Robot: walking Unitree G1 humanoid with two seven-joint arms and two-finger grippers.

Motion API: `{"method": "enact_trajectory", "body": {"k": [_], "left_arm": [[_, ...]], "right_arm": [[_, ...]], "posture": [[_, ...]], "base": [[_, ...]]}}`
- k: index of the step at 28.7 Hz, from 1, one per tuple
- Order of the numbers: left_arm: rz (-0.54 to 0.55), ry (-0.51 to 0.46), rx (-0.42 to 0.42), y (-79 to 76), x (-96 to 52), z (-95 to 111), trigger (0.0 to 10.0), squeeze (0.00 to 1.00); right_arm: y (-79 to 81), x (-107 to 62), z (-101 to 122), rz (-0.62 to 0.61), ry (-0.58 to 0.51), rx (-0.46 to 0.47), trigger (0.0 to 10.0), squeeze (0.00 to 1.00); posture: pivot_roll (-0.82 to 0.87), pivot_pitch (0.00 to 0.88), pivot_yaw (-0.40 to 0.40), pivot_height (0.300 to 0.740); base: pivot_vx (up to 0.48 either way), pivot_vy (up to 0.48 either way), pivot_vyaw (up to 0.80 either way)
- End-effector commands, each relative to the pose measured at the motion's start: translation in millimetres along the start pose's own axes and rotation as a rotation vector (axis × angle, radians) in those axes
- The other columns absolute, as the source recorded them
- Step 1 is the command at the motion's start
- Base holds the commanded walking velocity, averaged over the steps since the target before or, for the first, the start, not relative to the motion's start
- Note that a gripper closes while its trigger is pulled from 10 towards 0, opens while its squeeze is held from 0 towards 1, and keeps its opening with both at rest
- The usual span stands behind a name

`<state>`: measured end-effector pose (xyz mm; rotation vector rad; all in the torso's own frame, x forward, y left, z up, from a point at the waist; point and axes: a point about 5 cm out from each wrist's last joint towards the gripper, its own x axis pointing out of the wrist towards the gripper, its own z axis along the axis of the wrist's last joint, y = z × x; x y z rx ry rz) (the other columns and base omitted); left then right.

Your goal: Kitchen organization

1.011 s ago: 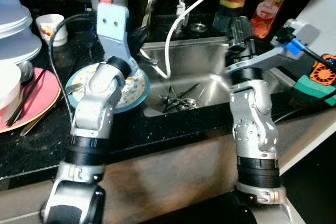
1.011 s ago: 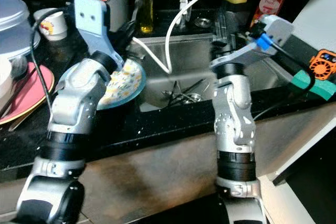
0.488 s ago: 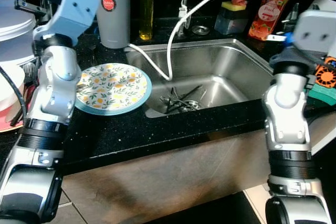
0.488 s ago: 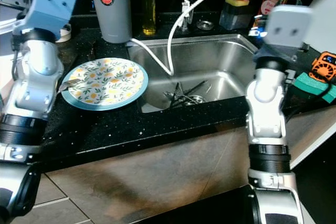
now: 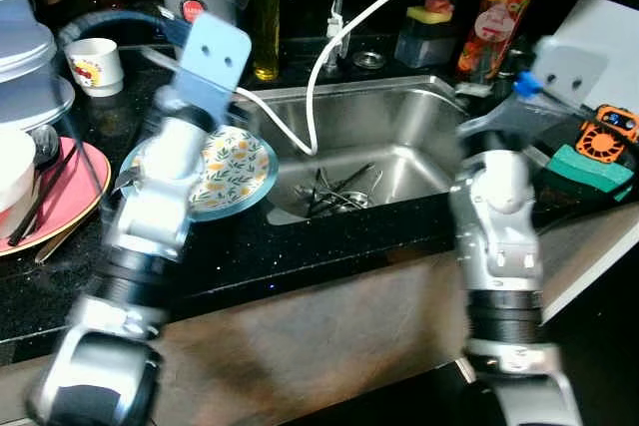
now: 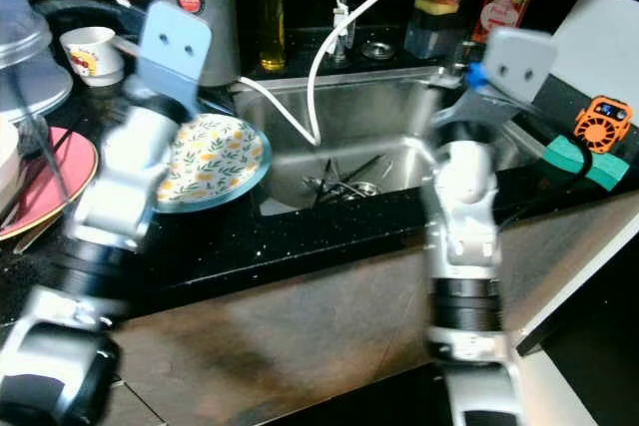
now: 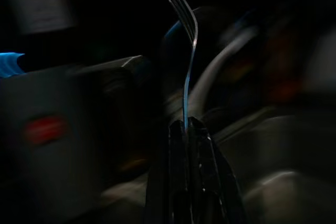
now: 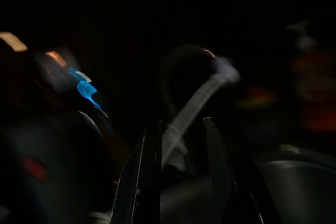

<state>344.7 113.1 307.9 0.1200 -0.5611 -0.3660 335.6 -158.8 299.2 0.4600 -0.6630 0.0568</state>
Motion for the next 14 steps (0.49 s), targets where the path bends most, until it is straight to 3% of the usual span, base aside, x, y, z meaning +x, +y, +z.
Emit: {"method": "enact_trajectory", "body": {"k": [1, 4, 5, 6, 7, 8, 9, 10, 11, 13, 14], "left_arm": [[0.023, -0.108, -0.063, 16.0, 1.6, 26, 10.0, 0.0], [0.048, -0.141, -0.087, 25.3, 3.3, 31, 10.0, 0.0], [0.062, -0.128, -0.054, 29.3, 4.2, 29, 10.0, 0.0], [0.1, 0.003, 0.164, 36.0, 4.7, 5, 10.0, 0.0], [0.1, 0.003, 0.164, 36.0, 4.7, 5, 10.0, 0.0], [0.114, 0.068, 0.282, 40.1, 3.0, -6, 10.0, 0.0], [0.154, 0.128, 0.409, 47.0, 1.1, -15, 10.0, 0.0], [0.22, 0.171, 0.514, 56.7, -0.8, -19, 10.0, 0.0], [0.301, 0.178, 0.6, 68.3, -3.1, -16, 10.0, 0.0], [0.414, 0.127, 0.685, 82.1, -5.4, -2, 10.0, 0.0], [0.447, 0.09, 0.701, 85.5, -5.9, 6, 10.0, 0.0]], "right_arm": [[-7.3, 8.0, 36, -0.006, -0.148, 0.05, 10.0, 0.0], [-10.2, 11.1, 43, 0.001, -0.178, 0.029, 10.0, 0.0], [-12.8, 12.3, 42, -0.004, -0.174, -0.05, 10.0, 0.0], [-27.2, 11.7, 26, -0.055, -0.118, -0.217, 10.0, 0.0], [-27.2, 11.7, 26, -0.055, -0.118, -0.217, 10.0, 0.0], [-33.7, 9.6, 20, -0.065, -0.096, -0.303, 10.0, 0.0], [-39.7, 7.9, 15, -0.088, -0.072, -0.437, 10.0, 0.0], [-45.9, 7.2, 12, -0.132, -0.055, -0.648, 10.0, 0.0], [-53.1, 5.5, 17, -0.19, -0.096, -0.794, 10.0, 0.0], [-59.2, 3.7, 33, -0.275, -0.191, -0.952, 10.0, 0.0], [-60.0, 3.3, 41, -0.3, -0.227, -0.984, 10.0, 0.0]], "posture": [[0.15, 0.0, -0.048, 0.74], [0.15, 0.0, -0.048, 0.74], [0.15, 0.0, -0.05, 0.74], [0.15, 0.0, -0.05, 0.74], [0.15, 0.0, -0.05, 0.74], [0.15, 0.0, -0.05, 0.74], [0.16, 0.0, -0.052, 0.74], [0.16, 0.0, -0.052, 0.74], [0.16, 0.0, -0.052, 0.74], [0.16, 0.0, -0.05, 0.74], [0.16, 0.0, -0.05, 0.74]], "base": [[0.0, 0.0, 0.0], [0.0, 0.0, 0.0], [0.0, 0.0, 0.0], [0.0, 0.0, 0.0], [0.0, 0.0, 0.0], [0.0, 0.0, 0.0], [0.0, 0.0, 0.0], [0.0, 0.0, 0.0], [0.0, 0.0, 0.0], [0.0, 0.0, 0.0], [0.0, 0.0, 0.0]]}}
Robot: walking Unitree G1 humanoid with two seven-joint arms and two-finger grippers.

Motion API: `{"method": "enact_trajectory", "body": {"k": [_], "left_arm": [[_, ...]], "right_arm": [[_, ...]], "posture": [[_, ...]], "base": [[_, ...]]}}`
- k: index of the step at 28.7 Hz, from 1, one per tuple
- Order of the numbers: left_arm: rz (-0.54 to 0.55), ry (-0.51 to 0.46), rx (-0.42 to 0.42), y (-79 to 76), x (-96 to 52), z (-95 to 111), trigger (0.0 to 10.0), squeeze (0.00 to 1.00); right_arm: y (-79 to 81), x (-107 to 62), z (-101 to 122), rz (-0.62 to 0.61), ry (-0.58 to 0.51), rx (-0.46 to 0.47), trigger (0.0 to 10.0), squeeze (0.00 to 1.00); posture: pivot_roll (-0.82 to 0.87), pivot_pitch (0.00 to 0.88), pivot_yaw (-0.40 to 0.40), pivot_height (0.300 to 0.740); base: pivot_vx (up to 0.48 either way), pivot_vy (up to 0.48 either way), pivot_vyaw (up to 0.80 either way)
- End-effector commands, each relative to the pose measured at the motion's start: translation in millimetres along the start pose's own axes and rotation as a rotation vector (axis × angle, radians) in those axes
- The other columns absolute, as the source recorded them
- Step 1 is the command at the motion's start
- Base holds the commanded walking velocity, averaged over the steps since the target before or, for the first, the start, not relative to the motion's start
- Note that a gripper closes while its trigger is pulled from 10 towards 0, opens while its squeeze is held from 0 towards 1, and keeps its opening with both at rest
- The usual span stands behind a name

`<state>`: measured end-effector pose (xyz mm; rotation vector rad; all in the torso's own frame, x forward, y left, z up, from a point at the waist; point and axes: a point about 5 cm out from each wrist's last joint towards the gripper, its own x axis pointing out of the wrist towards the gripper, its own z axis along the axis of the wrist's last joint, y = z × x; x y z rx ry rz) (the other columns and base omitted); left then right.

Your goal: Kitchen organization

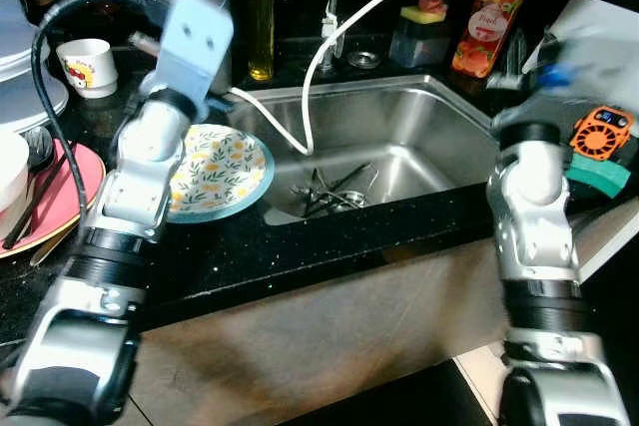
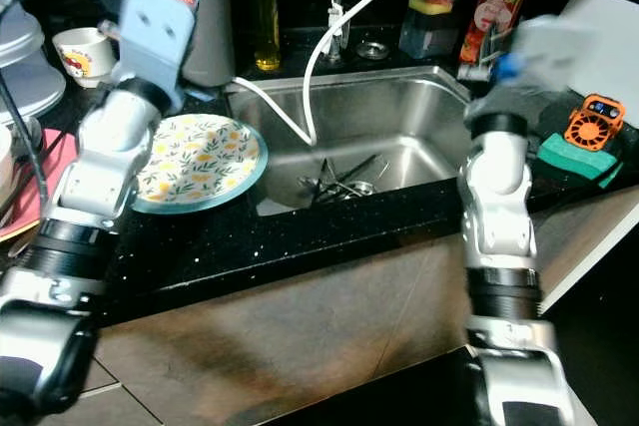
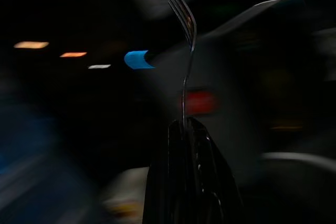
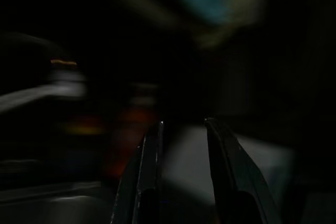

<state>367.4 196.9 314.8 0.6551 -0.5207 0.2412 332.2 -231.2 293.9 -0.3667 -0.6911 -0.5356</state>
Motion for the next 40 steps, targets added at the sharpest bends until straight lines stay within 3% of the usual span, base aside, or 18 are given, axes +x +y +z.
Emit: {"method": "enact_trajectory", "body": {"k": [1, 9, 11, 12, 14, 17, 19, 22, 23, 24, 26, 30, 33, 36, 37, 38, 39, 40], "left_arm": [[0.152, -0.164, 0.079, 23.2, 3.8, 28, 10.0, 0.0], [0.039, -0.153, -0.02, 6.8, 4.0, 29, 10.0, 0.0], [-0.178, -0.025, -0.216, -28.8, -3.3, 15, 10.0, 0.0], [-0.272, -0.032, -0.423, -39.4, -8.0, 26, 10.0, 0.0], [-0.349, -0.171, -0.807, -27.5, -9.3, 61, 10.0, 0.0], [-0.321, -0.262, -0.923, -6.8, -3.4, 73, 10.0, 0.0], [-0.29, -0.236, -0.876, -4.8, 1.4, 65, 10.0, 0.0], [-0.267, -0.037, -0.46, -31.1, 0.6, 25, 10.0, 0.0], [-0.267, -0.037, -0.46, -31.1, 0.6, 25, 10.0, 0.0], [-0.248, 0.016, -0.319, -35.2, -0.1, 12, 10.0, 0.0], [-0.141, 0.035, -0.139, -22.0, 1.0, 1, 10.0, 0.0], [0.099, -0.081, -0.018, 22.6, 10.4, 23, 10.0, 0.0], [0.099, -0.105, -0.134, 24.7, 10.6, 30, 10.0, 0.0], [-0.055, -0.039, -0.232, -2.3, 4.7, 19, 10.0, 0.0], [-0.267, 0.052, -0.386, -35.3, -6.0, 10, 10.0, 0.0], [-0.267, 0.052, -0.386, -35.3, -6.0, 10, 10.0, 0.0], [-0.365, 0.042, -0.492, -47.1, -11.3, 16, 10.0, 0.0], [-0.365, 0.042, -0.492, -47.1, -11.3, 16, 10.0, 0.0]], "right_arm": [[-15.1, 8.4, 27, -0.1, -0.161, -0.069, 10.0, 0.0], [-10.1, 10.4, 25, -0.045, -0.176, -0.05, 10.0, 0.0], [12.1, 3.5, 2, 0.083, 0.015, 0.136, 10.0, 0.0], [20.0, 0.9, 3, 0.12, 0.089, 0.363, 10.0, 0.0], [11.8, 9.2, 30, 0.105, 0.051, 0.766, 10.0, 0.0], [-2.8, 19.6, 47, 0.08, -0.031, 0.823, 10.0, 0.0], [-3.9, 21.1, 43, 0.083, -0.04, 0.729, 10.0, 0.0], [8.2, 8.6, 12, 0.103, 0.042, 0.375, 10.0, 0.0], [8.2, 8.6, 12, 0.103, 0.042, 0.375, 10.0, 0.0], [10.9, 4.7, 4, 0.122, 0.041, 0.223, 10.0, 0.0], [6.0, 0.9, 4, 0.136, -0.09, -0.094, 10.0, 0.0], [-24.9, 16.4, 38, -0.034, -0.289, -0.277, 10.0, 0.0], [-28.1, 19.5, 44, -0.043, -0.318, -0.25, 10.0, 0.0], [-14.2, 13.8, 28, 0.039, -0.222, -0.171, 10.0, 0.0], [7.7, 3.4, 8, 0.15, -0.026, 0.079, 10.0, 0.0], [7.7, 3.4, 8, 0.15, -0.026, 0.079, 10.0, 0.0], [15.8, 0.3, 6, 0.153, 0.055, 0.287, 10.0, 0.0], [15.8, 0.3, 6, 0.153, 0.055, 0.287, 10.0, 0.0]], "posture": [[0.15, 0.0, -0.051, 0.74], [0.15, 0.0, -0.054, 0.74], [0.15, 0.0, -0.055, 0.74], [0.15, 0.0, -0.055, 0.74], [0.15, 0.0, -0.056, 0.74], [0.14, 0.0, -0.056, 0.74], [0.14, 0.0, -0.056, 0.74], [0.14, 0.0, -0.052, 0.74], [0.14, 0.0, -0.052, 0.74], [0.14, 0.0, -0.052, 0.74], [0.14, 0.0, -0.049, 0.74], [0.14, 0.0, -0.05, 0.74], [0.14, 0.0, -0.052, 0.74], [0.14, 0.0, -0.054, 0.74], [0.14, 0.0, -0.054, 0.74], [0.14, 0.0, -0.054, 0.74], [0.14, 0.0, -0.05, 0.74], [0.14, 0.0, -0.05, 0.74]], "base": [[0.0, 0.0, 0.0], [0.0, 0.0, 0.0], [0.0, 0.0, 0.0], [0.0, 0.0, 0.0], [0.0, 0.0, 0.0], [0.0, 0.0, 0.0], [0.0, 0.0, 0.0], [0.0, 0.0, 0.0], [0.0, 0.0, 0.0], [0.0, 0.0, 0.0], [0.0, 0.0, 0.0], [0.0, 0.0, 0.0], [0.0, 0.0, 0.0], [0.0, 0.0, 0.0], [0.0, 0.0, 0.0], [0.0, 0.0, 0.0], [0.0, 0.0, 0.0], [0.0, 0.0, 0.0]]}}
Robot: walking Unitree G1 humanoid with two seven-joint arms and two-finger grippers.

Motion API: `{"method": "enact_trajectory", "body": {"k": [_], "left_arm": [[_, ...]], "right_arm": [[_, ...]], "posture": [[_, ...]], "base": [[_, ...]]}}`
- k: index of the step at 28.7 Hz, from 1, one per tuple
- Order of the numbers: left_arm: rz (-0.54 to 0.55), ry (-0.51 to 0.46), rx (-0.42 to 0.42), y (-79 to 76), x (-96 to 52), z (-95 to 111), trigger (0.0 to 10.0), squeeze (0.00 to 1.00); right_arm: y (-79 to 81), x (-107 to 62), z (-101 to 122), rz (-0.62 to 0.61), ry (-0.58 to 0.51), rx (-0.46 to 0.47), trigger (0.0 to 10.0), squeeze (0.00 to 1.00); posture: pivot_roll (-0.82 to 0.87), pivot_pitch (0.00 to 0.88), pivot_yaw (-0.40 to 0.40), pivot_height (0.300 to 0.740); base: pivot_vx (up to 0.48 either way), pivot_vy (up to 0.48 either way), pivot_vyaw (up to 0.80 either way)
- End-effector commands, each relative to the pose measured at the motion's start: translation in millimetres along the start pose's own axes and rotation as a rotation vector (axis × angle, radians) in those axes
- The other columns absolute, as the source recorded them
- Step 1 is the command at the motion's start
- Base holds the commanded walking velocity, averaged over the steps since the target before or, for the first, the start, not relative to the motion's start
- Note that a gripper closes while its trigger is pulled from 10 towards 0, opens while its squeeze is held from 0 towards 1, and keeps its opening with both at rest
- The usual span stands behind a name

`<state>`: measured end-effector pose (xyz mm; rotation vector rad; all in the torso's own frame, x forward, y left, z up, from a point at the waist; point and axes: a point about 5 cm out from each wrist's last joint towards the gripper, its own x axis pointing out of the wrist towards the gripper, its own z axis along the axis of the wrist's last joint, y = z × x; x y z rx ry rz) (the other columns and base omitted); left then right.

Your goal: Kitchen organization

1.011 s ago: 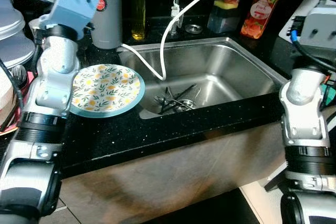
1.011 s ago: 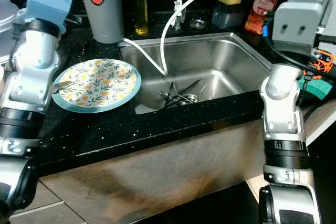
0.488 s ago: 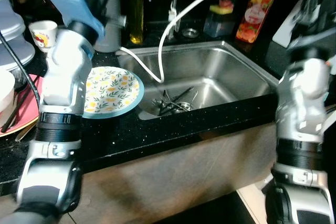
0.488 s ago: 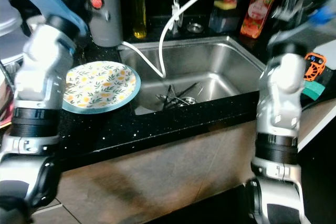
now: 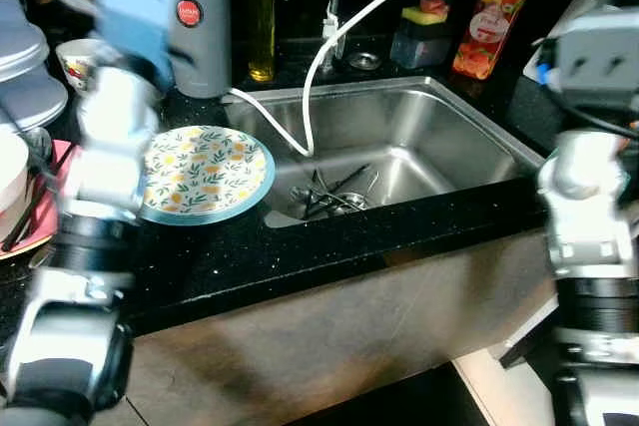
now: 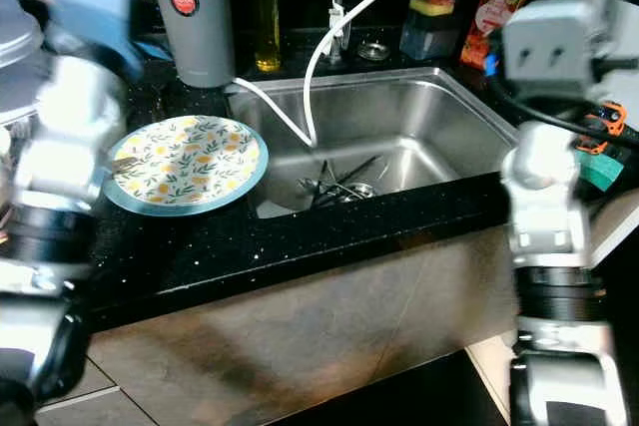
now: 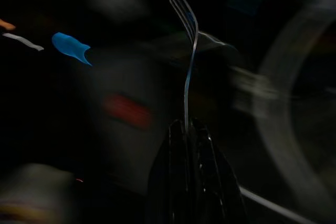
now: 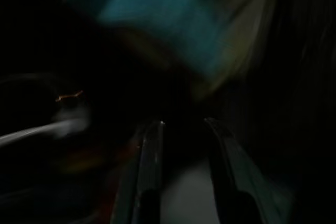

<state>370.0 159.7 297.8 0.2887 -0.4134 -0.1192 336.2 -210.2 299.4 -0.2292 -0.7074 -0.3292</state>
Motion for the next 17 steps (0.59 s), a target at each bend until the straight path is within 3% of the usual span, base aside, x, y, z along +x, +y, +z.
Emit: {"method": "enact_trajectory", "body": {"k": [1, 2, 3, 4, 5, 7, 8, 10, 11, 13, 14, 15, 16, 17], "left_arm": [[-0.149, -0.053, -0.153, -17.2, -1.0, 12, 10.0, 0.0], [-0.166, -0.142, -0.264, -15.1, -0.4, 31, 10.0, 0.0], [-0.166, -0.142, -0.264, -15.1, -0.4, 31, 10.0, 0.0], [-0.15, -0.226, -0.342, -6.7, 0.7, 49, 10.0, 0.0], [-0.15, -0.226, -0.342, -6.7, 0.7, 49, 10.0, 0.0], [-0.109, -0.316, -0.449, 10.7, 2.6, 69, 10.0, 0.0], [-0.11, -0.306, -0.431, 11.5, 3.1, 66, 10.0, 0.0], [-0.09, -0.171, -0.18, 2.9, 7.3, 40, 10.0, 0.0], [-0.031, -0.02, 0.164, 3.8, 9.5, 11, 10.0, 0.0], [0.031, 0.026, 0.273, 14.3, 9.0, 2, 10.0, 0.0], [0.068, 0.02, 0.3, 23.6, 8.5, 3, 10.0, 0.0], [0.068, 0.02, 0.3, 23.6, 8.5, 3, 10.0, 0.0], [0.094, -0.018, 0.297, 32.3, 8.9, 12, 10.0, 0.0], [0.121, -0.047, 0.274, 37.8, 9.6, 20, 10.0, 0.0]], "right_arm": [[1.8, 1.9, 0, 0.005, 0.076, 0.324, 10.0, 0.0], [-1.4, 7.9, 16, -0.017, 0.026, 0.522, 10.0, 0.0], [-1.4, 7.9, 16, -0.017, 0.026, 0.522, 10.0, 0.0], [-9.9, 14.6, 30, -0.047, -0.027, 0.638, 10.0, 0.0], [-9.9, 14.6, 30, -0.047, -0.027, 0.638, 10.0, 0.0], [-24.3, 22.8, 45, -0.071, -0.102, 0.673, 10.0, 0.0], [-23.3, 21.9, 42, -0.05, -0.1, 0.592, 10.0, 0.0], [-11.1, 13.3, 20, 0.015, -0.035, 0.34, 10.0, 0.0], [-9.3, 4.1, -7, 0.032, 0.041, 0.052, 10.0, 0.0], [-16.2, 0.7, -17, 0.011, 0.054, -0.136, 10.0, 0.0], [-24.9, 2.0, -15, -0.018, 0.008, -0.287, 10.0, 0.0], [-24.9, 2.0, -15, -0.018, 0.008, -0.287, 10.0, 0.0], [-34.6, 6.0, 0, -0.058, -0.095, -0.403, 10.0, 0.0], [-38.3, 8.8, 10, -0.076, -0.155, -0.455, 10.0, 0.0]], "posture": [[0.14, 0.0, -0.05, 0.74], [0.14, 0.0, -0.054, 0.74], [0.14, 0.0, -0.054, 0.74], [0.14, 0.0, -0.054, 0.74], [0.14, 0.0, -0.054, 0.74], [0.14, 0.0, -0.057, 0.74], [0.14, 0.0, -0.057, 0.74], [0.14, 0.0, -0.055, 0.74], [0.14, 0.0, -0.055, 0.74], [0.14, 0.0, -0.054, 0.74], [0.14, 0.0, -0.054, 0.74], [0.14, 0.0, -0.054, 0.74], [0.14, 0.0, -0.054, 0.74], [0.14, 0.0, -0.054, 0.74]], "base": [[0.0, 0.0, 0.0], [0.0, 0.0, 0.0], [0.0, 0.0, 0.0], [0.0, 0.0, 0.0], [0.0, 0.0, 0.0], [0.0, 0.0, 0.0], [0.0, 0.0, 0.0], [0.0, 0.0, 0.0], [0.0, 0.0, 0.0], [0.0, 0.0, 0.0], [0.0, 0.0, 0.0], [0.0, 0.0, 0.0], [0.0, 0.0, 0.0], [0.0, 0.0, 0.0]]}}
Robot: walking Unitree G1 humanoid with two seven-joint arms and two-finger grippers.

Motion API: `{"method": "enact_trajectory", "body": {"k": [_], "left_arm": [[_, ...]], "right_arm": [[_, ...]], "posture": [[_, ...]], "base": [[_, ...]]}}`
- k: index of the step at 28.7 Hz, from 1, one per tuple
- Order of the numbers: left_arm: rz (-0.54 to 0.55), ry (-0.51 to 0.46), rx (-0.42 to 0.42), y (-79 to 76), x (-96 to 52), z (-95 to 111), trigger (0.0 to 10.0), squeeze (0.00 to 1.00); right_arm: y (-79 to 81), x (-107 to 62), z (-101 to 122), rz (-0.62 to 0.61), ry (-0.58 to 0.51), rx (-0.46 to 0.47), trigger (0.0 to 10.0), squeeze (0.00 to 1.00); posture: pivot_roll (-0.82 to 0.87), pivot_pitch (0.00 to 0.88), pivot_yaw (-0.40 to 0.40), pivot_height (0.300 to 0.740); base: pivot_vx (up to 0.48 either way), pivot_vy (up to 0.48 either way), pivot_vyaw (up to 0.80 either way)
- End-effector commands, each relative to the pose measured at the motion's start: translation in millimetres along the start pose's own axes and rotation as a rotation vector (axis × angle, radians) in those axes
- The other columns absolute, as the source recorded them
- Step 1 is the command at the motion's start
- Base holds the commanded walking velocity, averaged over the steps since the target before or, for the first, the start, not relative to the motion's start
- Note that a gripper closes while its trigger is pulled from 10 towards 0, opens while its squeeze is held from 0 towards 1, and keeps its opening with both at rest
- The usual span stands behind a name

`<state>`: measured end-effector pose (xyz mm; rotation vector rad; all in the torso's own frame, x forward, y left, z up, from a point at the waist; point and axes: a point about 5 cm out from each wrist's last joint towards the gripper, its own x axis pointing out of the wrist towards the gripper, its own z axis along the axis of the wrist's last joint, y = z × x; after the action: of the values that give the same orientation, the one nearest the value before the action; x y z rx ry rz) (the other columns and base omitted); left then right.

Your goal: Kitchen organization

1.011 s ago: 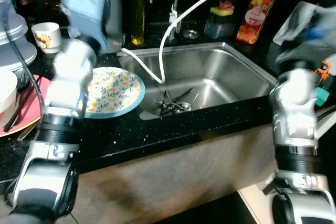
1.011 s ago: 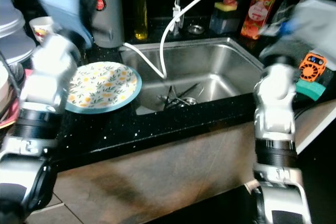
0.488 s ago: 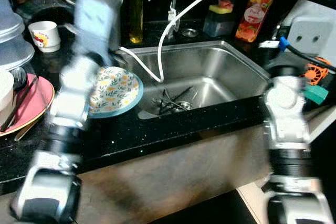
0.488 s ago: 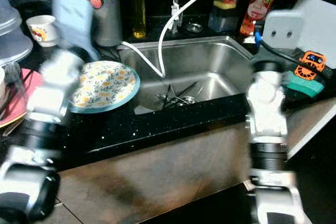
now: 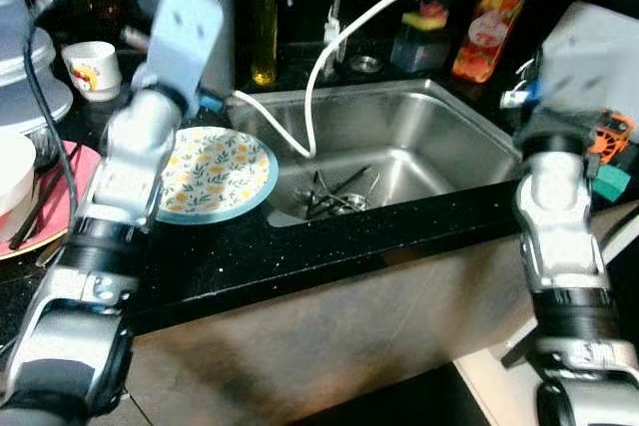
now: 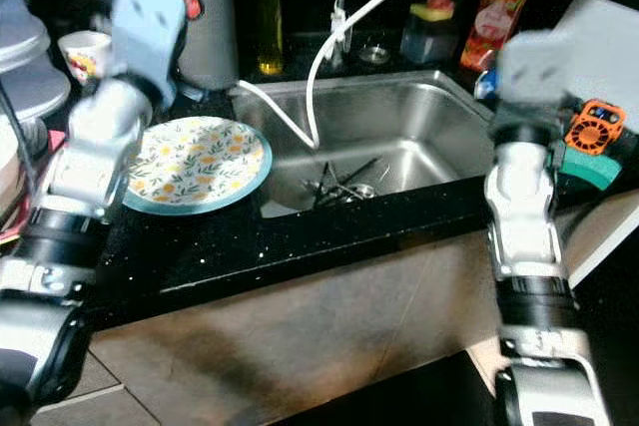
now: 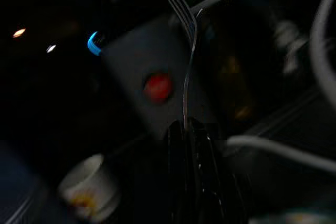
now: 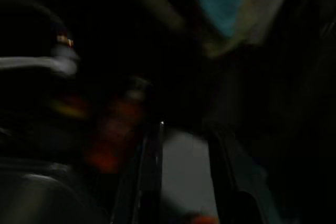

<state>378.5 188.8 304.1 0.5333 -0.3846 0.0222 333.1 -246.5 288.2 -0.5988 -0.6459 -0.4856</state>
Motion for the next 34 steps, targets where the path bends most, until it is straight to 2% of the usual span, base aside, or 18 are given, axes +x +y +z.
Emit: {"method": "enact_trajectory", "body": {"k": [1, 5, 7, 8, 9, 11, 13, 15, 16, 23, 24, 26, 27, 30, 31, 32, 33, 34], "left_arm": [[0.054, -0.097, 0.006, 13.7, 3.9, 22, 10.0, 0.0], [0.039, -0.169, -0.176, 20.7, 3.6, 38, 10.0, 0.0], [0.007, -0.127, -0.1, 8.6, 3.0, 27, 10.0, 0.0], [-0.033, -0.121, -0.11, -1.2, 1.3, 23, 10.0, 0.0], [-0.081, -0.16, -0.233, -10.5, -1.1, 31, 10.0, 0.0], [-0.082, -0.184, -0.255, -10.5, -0.6, 36, 10.0, 0.0], [-0.084, -0.127, -0.178, -16.8, 6.6, 31, 10.0, 0.0], [-0.09, -0.038, -0.218, -25.6, 12.9, 20, 10.0, 0.0], [-0.157, -0.015, -0.255, -43.7, 18.0, 20, 10.0, 0.0], [-0.373, 0.023, -0.32, -97.9, 28.3, 34, 10.0, 0.0], [-0.485, 0.025, -0.344, -121.6, 27.5, 41, 10.0, 0.0], [-0.533, 0.021, -0.349, -136.5, 27.8, 47, 10.0, 0.0], [-0.475, 0.02, -0.337, -133.5, 32.2, 50, 10.0, 1.0], [-0.256, -0.122, -0.397, -102.4, 47.1, 77, 10.0, 1.0], [-0.101, -0.315, -0.517, -70.2, 50.9, 104, 10.0, 1.0], [-0.101, -0.315, -0.517, -70.2, 50.9, 104, 10.0, 1.0], [-0.079, -0.366, -0.549, -58.3, 50.8, 110, 10.0, 0.0], [-0.062, -0.387, -0.571, -46.7, 51.4, 111, 10.0, 0.0]], "right_arm": [[-14.7, 10.9, 24, -0.085, -0.135, -0.059, 10.0, 0.0], [-25.5, 17.2, 36, -0.124, -0.162, 0.037, 10.0, 0.0], [-10.9, 13.6, 24, -0.059, -0.079, 0.107, 10.0, 0.0], [0.8, 9.7, 15, -0.026, 0.011, 0.257, 10.0, 0.0], [8.8, 5.7, 9, -0.056, 0.132, 0.544, 10.0, 0.0], [7.1, 6.6, 10, -0.086, 0.135, 0.578, 10.0, 0.0], [6.1, 7.5, 17, -0.079, 0.057, 0.482, 10.0, 0.0], [11.4, 4.2, 16, -0.074, 0.082, 0.533, 10.0, 0.0], [16.9, 0.1, 18, -0.083, 0.117, 0.653, 10.0, 0.0], [23.3, -6.6, 39, -0.061, 0.056, 0.846, 10.0, 0.0], [25.9, -7.2, 45, -0.037, 0.034, 0.891, 10.0, 0.0], [28.6, -6.8, 51, -0.019, 0.013, 0.903, 10.0, 0.0], [29.1, -6.4, 54, -0.013, 0.001, 0.909, 10.0, 0.0], [28.0, -6.5, 58, -0.005, -0.018, 0.918, 10.0, 0.0], [27.3, -7.6, 59, 0.0, -0.02, 0.916, 10.0, 0.0], [27.3, -7.6, 59, 0.0, -0.02, 0.916, 10.0, 0.0], [27.6, -8.7, 58, 0.006, -0.019, 0.913, 10.0, 0.0], [28.3, -10.2, 58, 0.012, -0.017, 0.913, 10.0, 0.0]], "posture": [[0.14, 0.0, -0.054, 0.74], [0.14, 0.0, -0.055, 0.74], [0.14, 0.0, -0.055, 0.74], [0.13, 0.0, -0.052, 0.74], [0.13, 0.0, -0.052, 0.74], [0.14, 0.0, -0.056, 0.74], [0.14, 0.0, -0.053, 0.74], [0.14, 0.0, -0.053, 0.74], [0.14, 0.0, -0.052, 0.74], [0.12, 0.0, -0.041, 0.74], [0.12, 0.0, -0.039, 0.74], [0.11, 0.0, -0.033, 0.74], [0.11, 0.0, -0.032, 0.74], [0.1, 0.0, -0.028, 0.74], [0.1, 0.0, -0.028, 0.74], [0.1, 0.0, -0.028, 0.74], [0.11, 0.0, -0.031, 0.74], [0.11, 0.0, -0.03, 0.74]], "base": [[0.0, 0.0, 0.0], [0.0, 0.0, 0.0], [0.0, 0.0, 0.0], [0.0, 0.0, 0.0], [0.0, 0.0, 0.0], [0.0, 0.0, 0.0], [0.0, 0.0, 0.0], [0.0, 0.0, 0.0], [0.0, 0.0, 0.0], [0.0, 0.0, 0.0], [0.0, 0.0, 0.0], [0.0, 0.0, 0.0], [0.0, 0.0, 0.0], [0.0, 0.0, 0.0], [0.0, 0.0, 0.0], [0.0, 0.0, 0.0], [0.0, 0.0, 0.0], [0.0, 0.0, 0.0]]}}
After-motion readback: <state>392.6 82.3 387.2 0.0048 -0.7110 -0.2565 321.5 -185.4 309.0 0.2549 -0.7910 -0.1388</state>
